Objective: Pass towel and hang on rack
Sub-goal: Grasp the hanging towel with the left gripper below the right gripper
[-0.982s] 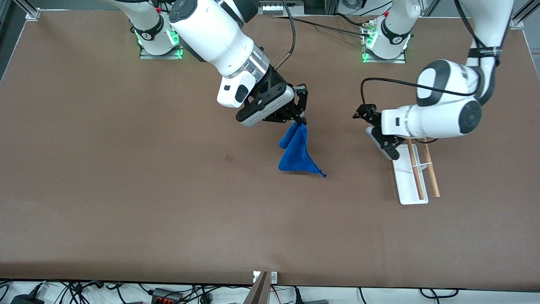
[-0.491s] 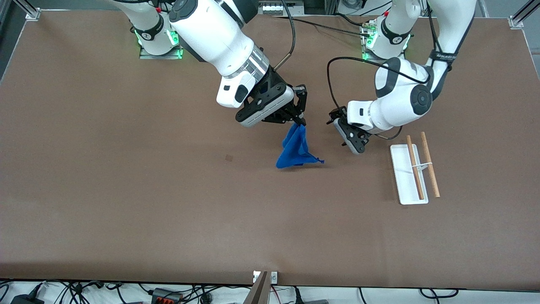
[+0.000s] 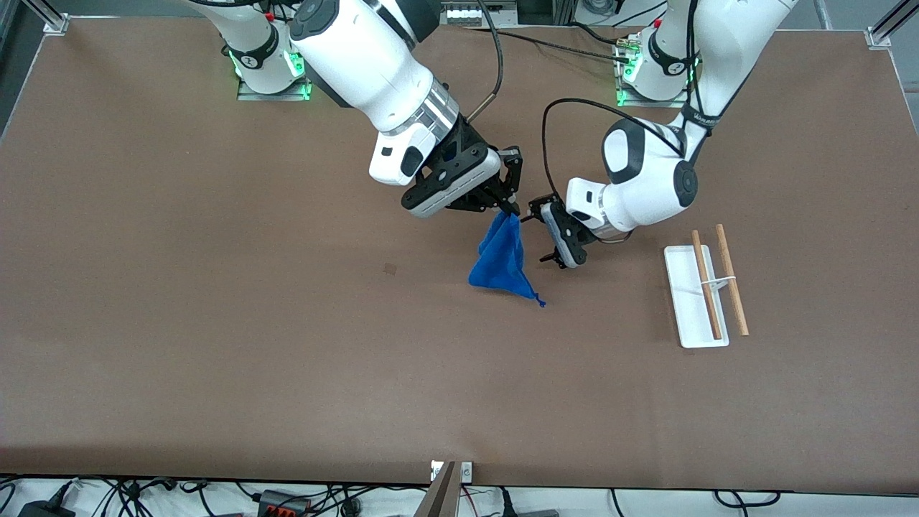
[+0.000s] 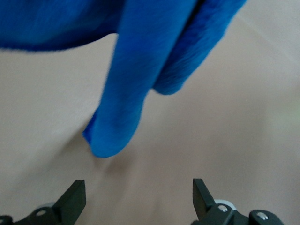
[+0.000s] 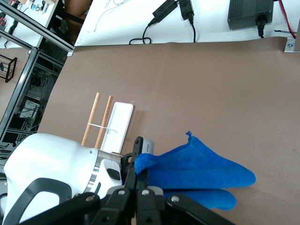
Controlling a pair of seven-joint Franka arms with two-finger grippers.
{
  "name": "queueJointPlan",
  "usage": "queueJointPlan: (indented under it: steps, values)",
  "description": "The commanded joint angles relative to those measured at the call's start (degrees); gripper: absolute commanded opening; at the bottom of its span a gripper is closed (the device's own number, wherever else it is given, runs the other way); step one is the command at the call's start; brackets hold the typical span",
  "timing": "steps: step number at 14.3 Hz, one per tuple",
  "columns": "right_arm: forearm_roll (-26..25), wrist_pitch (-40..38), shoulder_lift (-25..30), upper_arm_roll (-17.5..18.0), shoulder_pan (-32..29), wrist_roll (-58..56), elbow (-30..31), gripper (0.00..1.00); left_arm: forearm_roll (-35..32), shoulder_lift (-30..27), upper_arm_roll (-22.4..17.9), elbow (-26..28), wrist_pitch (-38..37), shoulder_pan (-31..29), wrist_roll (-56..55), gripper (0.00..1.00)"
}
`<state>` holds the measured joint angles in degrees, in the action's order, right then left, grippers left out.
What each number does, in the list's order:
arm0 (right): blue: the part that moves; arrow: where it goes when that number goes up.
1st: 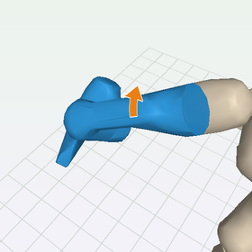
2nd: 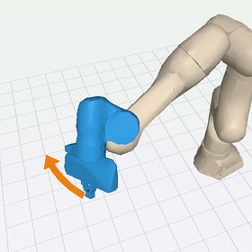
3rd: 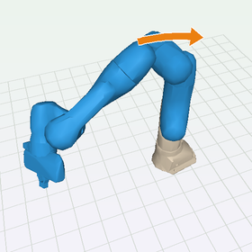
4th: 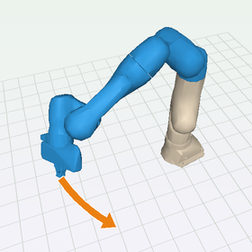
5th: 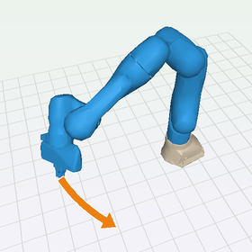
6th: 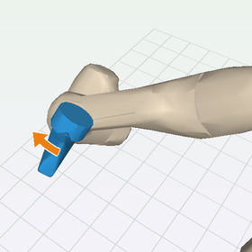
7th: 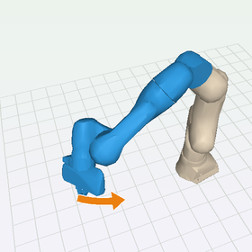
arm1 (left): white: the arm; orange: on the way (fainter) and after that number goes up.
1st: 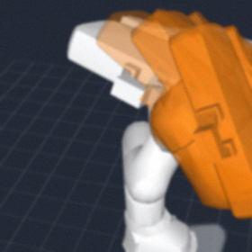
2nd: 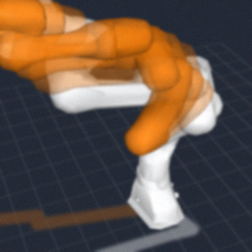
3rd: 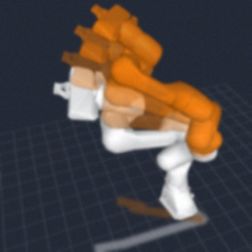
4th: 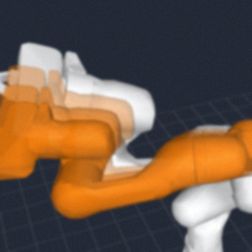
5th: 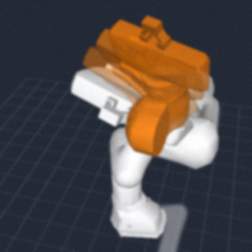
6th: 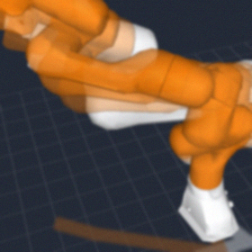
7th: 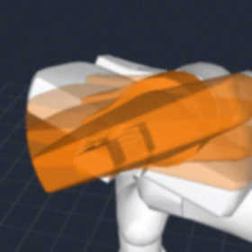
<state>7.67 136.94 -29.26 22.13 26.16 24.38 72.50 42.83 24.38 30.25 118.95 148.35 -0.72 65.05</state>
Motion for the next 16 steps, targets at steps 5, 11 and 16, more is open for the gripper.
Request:
queueJointPlan:
  steps: [5, 11, 16]
  values:
    - [-2.5, 0.0, -0.4, -0.2, 0.3, 0.2, -0.5, 0.00, 1.6, 8.4, 0.6, -8.8, 5.1, 1.1, 13.0, 1.00]
    - [-2.4, 0.0, -0.4, -0.1, 0.2, 0.2, -0.4, 0.00, 1.6, 14.6, 0.6, -15.2, 7.0, 3.5, 15.8, 0.92]
    - [-2.4, 0.0, -0.4, -0.2, 0.1, 0.2, -0.4, 0.00, 1.7, 14.8, 0.6, -15.6, 7.3, 4.0, 15.9, 0.08]
